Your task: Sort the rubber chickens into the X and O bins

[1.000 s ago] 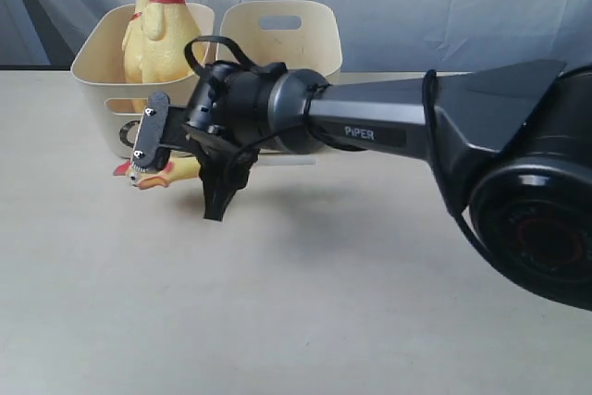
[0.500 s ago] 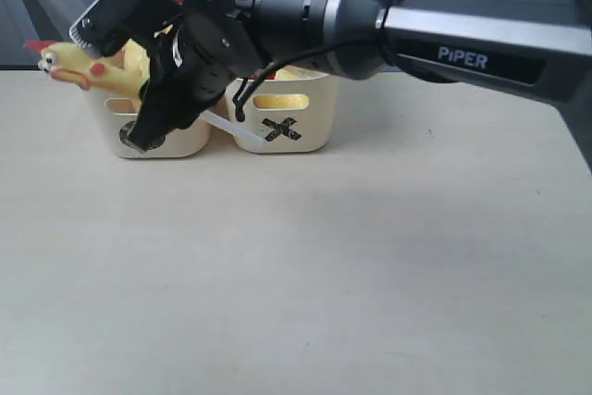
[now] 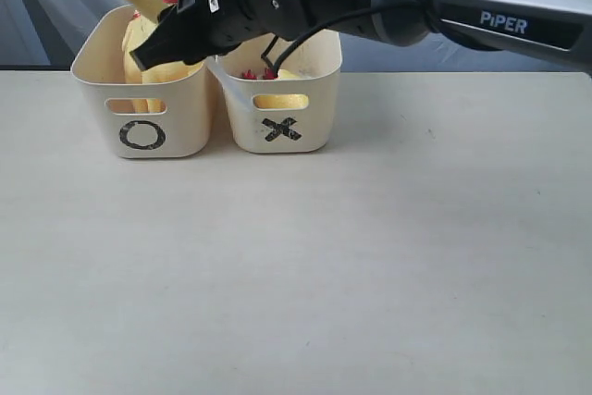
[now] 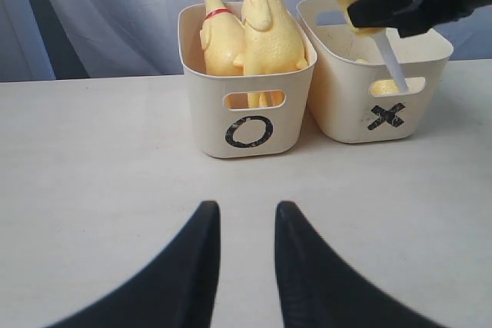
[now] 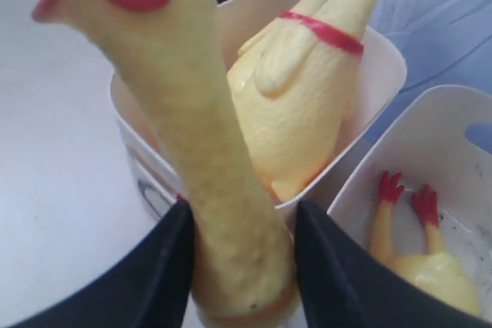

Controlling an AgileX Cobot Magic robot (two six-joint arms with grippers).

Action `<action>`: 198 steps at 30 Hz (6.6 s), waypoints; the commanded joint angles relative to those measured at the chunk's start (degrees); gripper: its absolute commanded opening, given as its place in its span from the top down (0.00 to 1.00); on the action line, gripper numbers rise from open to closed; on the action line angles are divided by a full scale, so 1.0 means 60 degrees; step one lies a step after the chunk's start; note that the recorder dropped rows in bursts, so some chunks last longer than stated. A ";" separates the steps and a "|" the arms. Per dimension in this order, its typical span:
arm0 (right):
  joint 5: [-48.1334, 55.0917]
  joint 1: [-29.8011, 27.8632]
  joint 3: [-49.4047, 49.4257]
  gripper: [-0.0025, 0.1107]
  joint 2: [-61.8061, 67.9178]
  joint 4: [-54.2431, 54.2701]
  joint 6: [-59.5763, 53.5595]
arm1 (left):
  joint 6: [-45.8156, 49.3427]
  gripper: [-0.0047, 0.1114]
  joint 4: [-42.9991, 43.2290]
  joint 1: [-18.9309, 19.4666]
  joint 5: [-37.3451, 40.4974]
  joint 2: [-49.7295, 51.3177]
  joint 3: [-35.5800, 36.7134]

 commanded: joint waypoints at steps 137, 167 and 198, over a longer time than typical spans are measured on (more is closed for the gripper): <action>-0.0685 -0.2770 1.0435 0.98 -1.3374 0.1095 0.1045 | 0.0008 0.75 0.0183 0.0686 -0.0115 -0.1672 0.0028; -0.0923 -0.6093 1.0428 0.98 -1.9553 0.1788 0.1063 | 0.0008 0.75 0.0177 0.1431 -0.0129 -0.2050 0.0028; -0.3397 -0.6093 1.5860 0.98 -1.9553 0.1534 0.1063 | 0.0008 0.75 0.0755 0.1412 -0.7303 -0.2050 0.3278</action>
